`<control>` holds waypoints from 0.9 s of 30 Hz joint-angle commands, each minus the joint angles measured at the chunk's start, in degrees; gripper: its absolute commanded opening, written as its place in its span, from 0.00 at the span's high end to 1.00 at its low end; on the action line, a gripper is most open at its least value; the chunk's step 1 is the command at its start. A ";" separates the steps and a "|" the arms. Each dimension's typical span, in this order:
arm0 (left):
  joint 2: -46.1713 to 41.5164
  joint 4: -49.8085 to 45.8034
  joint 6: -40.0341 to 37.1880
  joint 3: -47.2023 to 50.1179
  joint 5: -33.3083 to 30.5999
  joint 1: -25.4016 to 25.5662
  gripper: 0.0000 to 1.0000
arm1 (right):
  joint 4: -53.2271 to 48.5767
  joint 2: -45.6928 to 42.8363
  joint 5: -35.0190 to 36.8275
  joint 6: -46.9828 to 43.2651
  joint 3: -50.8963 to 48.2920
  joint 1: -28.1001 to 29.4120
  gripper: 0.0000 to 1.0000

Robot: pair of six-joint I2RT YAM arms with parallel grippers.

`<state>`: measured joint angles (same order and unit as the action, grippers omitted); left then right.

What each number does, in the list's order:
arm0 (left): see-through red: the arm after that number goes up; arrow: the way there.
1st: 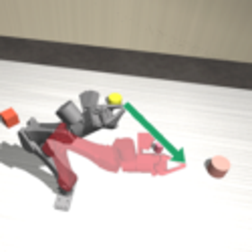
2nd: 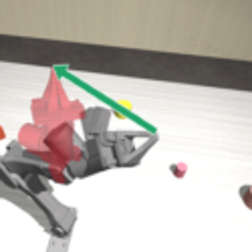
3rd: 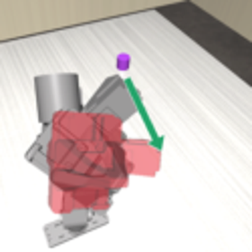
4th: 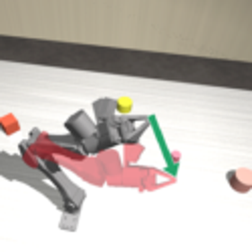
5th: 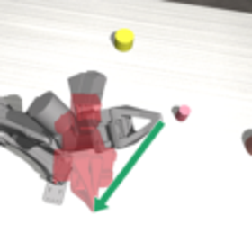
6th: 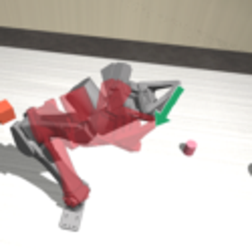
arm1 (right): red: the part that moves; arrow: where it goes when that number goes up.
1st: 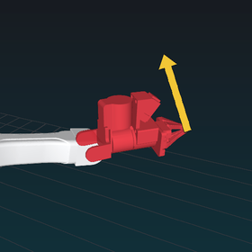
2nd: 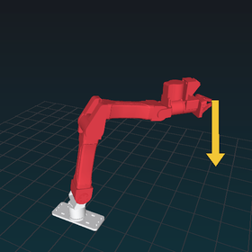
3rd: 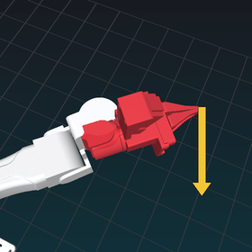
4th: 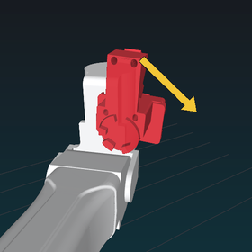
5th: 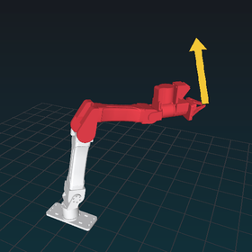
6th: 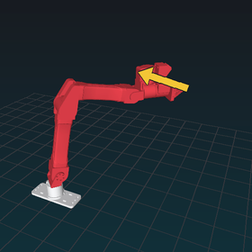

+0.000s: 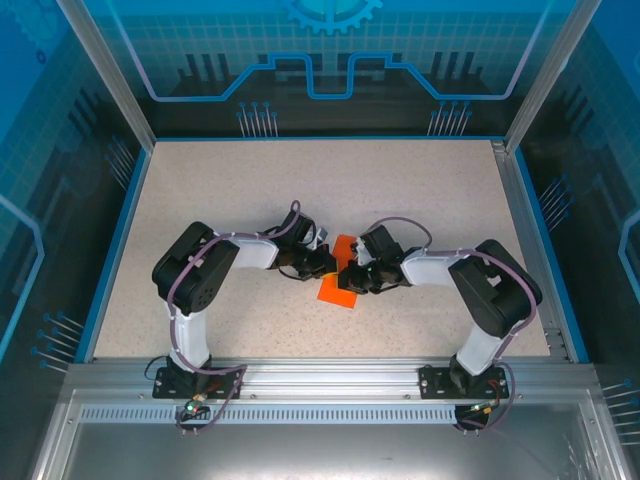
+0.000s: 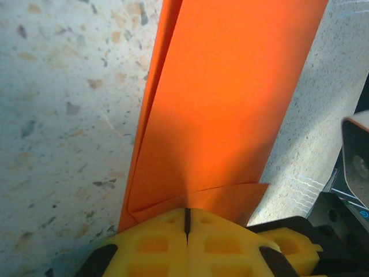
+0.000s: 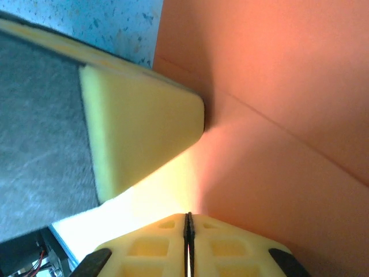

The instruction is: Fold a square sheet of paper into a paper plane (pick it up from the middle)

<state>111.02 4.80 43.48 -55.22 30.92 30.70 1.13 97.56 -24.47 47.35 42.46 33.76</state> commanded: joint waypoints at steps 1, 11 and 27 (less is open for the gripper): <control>1.48 -3.02 -0.34 1.43 -3.04 0.08 0.98 | -1.07 -1.73 -0.63 0.01 -2.54 0.28 0.89; 1.57 -3.48 -0.33 0.99 -3.00 0.08 0.98 | -0.70 -3.51 -0.38 0.25 -6.43 0.26 0.88; 1.68 -3.70 -0.26 0.99 -3.18 0.12 0.99 | -0.04 -6.49 -0.22 0.72 -11.08 0.43 0.88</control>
<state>111.02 4.80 43.51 -55.22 30.89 30.70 4.14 91.44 -24.73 47.81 33.28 33.74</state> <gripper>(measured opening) 0.052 0.124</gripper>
